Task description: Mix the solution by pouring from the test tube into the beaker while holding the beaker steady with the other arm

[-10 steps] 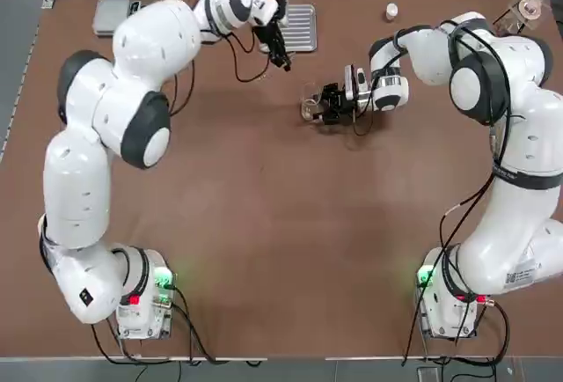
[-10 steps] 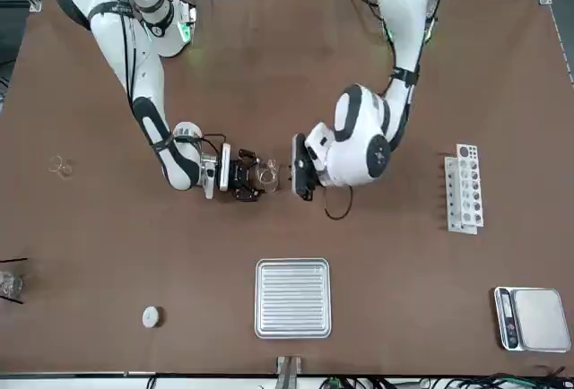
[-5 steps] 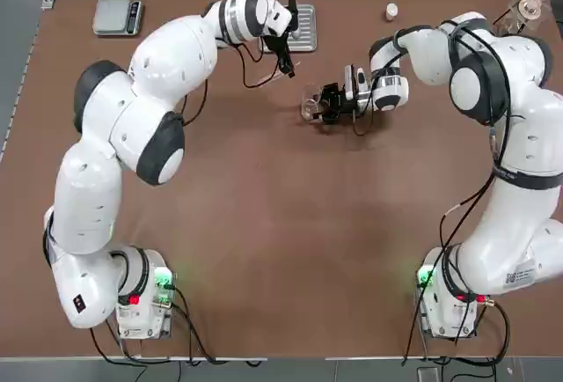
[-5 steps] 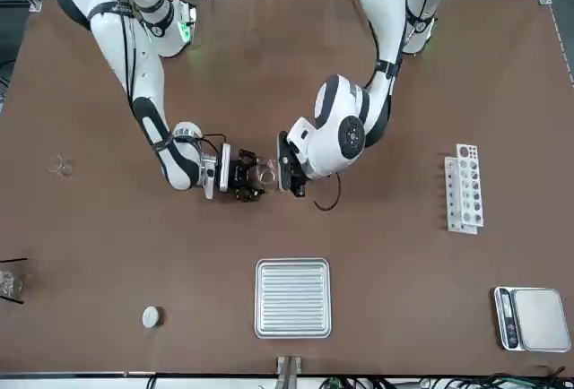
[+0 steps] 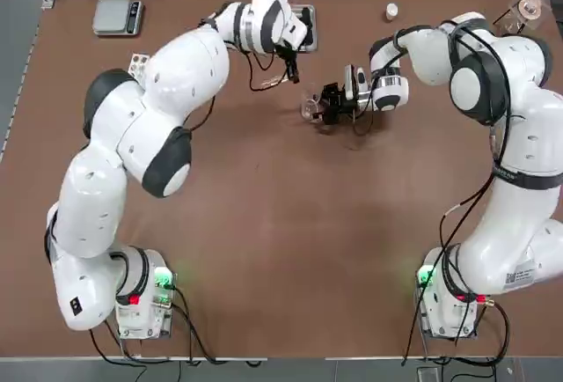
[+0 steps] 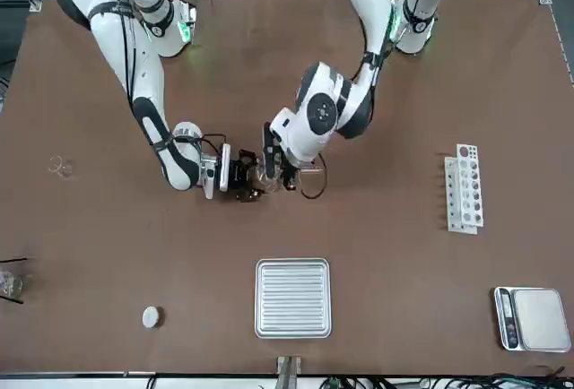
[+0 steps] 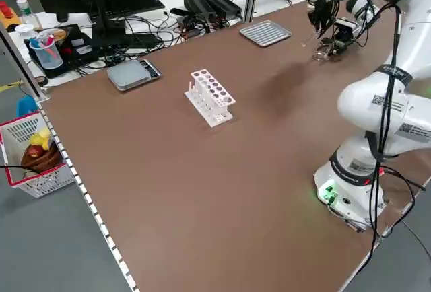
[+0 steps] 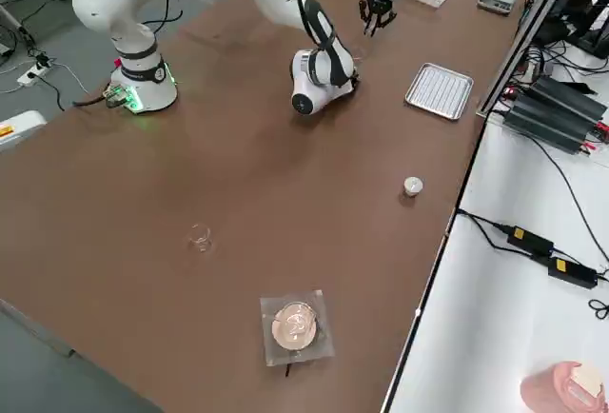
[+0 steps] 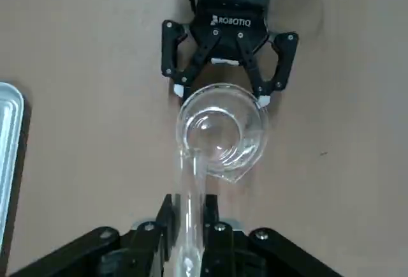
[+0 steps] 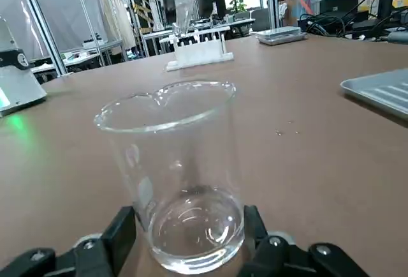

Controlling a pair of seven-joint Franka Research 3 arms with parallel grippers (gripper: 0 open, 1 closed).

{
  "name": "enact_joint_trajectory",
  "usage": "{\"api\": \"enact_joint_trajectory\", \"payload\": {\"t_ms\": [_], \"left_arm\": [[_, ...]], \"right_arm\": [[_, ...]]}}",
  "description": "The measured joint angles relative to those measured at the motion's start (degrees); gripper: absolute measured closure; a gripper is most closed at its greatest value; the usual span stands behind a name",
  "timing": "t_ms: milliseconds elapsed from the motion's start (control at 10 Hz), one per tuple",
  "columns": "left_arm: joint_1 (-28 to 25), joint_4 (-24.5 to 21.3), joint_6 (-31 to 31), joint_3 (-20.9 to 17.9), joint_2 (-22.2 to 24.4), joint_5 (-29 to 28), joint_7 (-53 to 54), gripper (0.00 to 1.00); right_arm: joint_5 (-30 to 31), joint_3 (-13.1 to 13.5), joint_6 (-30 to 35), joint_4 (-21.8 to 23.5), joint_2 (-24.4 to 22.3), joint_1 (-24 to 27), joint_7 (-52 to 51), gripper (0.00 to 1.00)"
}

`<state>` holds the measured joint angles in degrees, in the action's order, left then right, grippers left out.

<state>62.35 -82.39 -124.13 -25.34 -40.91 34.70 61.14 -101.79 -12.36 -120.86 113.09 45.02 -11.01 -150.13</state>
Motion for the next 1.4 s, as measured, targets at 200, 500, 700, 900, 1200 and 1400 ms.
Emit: {"api": "enact_joint_trajectory", "payload": {"t_ms": [200,500,700,900,1200,1400], "left_arm": [[1.2,1.1,0.0,0.0,0.0,-5.4,-4.1,0.78],[2.5,1.4,0.0,0.0,-1.1,-7.8,-7.3,0.78],[3.1,2.0,-0.1,0.0,-2.4,-10.2,-8.7,0.78],[3.7,2.4,-0.1,0.0,-3.1,-13.5,-10.3,0.78],[4.0,2.6,-0.1,0.0,-3.4,-15.3,-11.4,0.78],[4.3,3.9,-0.1,0.0,-4.7,-16.4,-11.7,0.78]], "right_arm": [[-0.1,0.0,0.0,0.0,0.0,0.0,0.0,0.25],[-0.2,0.0,0.0,0.0,0.0,0.0,0.0,0.25],[-0.2,0.0,0.0,0.0,0.0,0.0,0.0,0.25],[-0.2,0.0,0.0,0.0,0.0,0.0,0.0,0.25],[-0.2,0.0,0.0,0.0,0.0,0.0,0.0,0.25],[-0.2,0.0,0.0,0.0,0.0,0.0,0.0,0.25]]}}
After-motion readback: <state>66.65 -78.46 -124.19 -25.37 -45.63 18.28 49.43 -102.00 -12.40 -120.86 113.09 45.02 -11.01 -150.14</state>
